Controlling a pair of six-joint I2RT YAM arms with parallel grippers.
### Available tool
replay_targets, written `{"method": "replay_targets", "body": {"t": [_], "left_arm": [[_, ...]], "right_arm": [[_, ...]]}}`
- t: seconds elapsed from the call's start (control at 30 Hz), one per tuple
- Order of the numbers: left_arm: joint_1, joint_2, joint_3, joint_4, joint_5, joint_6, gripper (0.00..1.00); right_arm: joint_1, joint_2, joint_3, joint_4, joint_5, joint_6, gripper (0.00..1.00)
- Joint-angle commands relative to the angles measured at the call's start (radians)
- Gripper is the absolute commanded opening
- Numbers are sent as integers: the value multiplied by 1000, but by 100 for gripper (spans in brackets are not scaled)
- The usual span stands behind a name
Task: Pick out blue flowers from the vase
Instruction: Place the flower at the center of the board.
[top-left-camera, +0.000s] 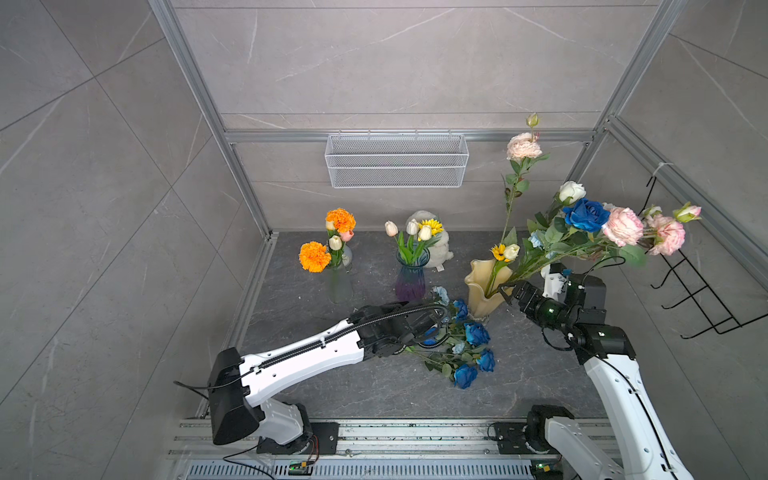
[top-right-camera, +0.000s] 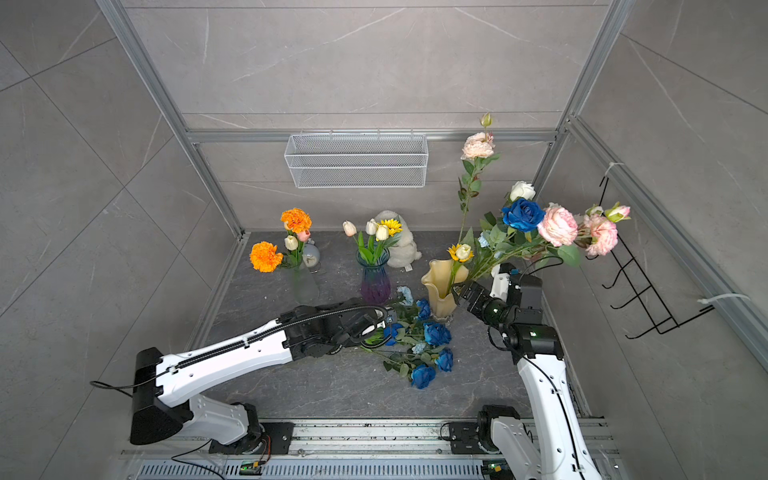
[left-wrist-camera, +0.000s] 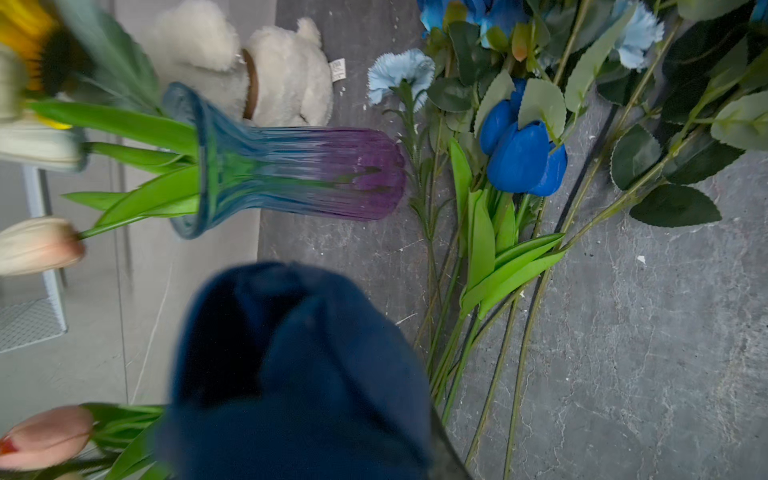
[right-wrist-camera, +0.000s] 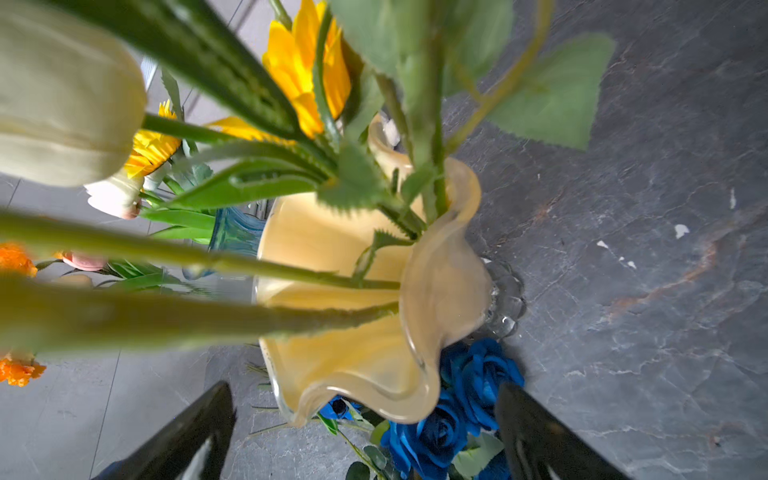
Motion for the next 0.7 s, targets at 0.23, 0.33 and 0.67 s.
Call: {"method": "replay_targets", "body": {"t": [0.23,0.33,0.67], "left_arm": [[5,155,-64,248,58,77,26],[7,191,-71,284,88,62,30],[26,229,-88,349,147,31,34]], "right_arm": [[29,-81,-115,106,105,104,99],[29,-110,-159,154,94,147,100],[29,-210,-223,171,120,151,100]]}}
